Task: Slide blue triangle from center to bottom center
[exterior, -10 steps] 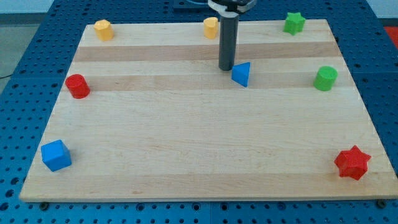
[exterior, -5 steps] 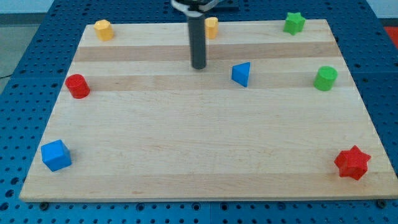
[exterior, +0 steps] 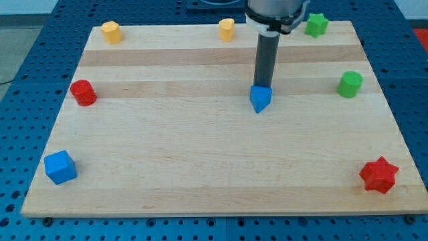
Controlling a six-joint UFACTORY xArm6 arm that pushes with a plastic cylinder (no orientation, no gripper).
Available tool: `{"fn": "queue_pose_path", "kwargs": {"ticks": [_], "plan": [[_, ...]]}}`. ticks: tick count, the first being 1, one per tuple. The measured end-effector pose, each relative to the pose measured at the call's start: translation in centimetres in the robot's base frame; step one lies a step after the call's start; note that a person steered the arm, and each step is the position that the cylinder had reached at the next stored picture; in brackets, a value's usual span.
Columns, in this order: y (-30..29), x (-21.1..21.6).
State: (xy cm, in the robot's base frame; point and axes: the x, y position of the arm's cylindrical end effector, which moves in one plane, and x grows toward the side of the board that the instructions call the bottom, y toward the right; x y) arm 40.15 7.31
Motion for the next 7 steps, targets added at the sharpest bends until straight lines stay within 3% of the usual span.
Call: {"fn": "queue_pose_path", "kwargs": {"ticks": [4, 7], "plan": [[2.0, 9.1], [-4.1, 9.0]]}}
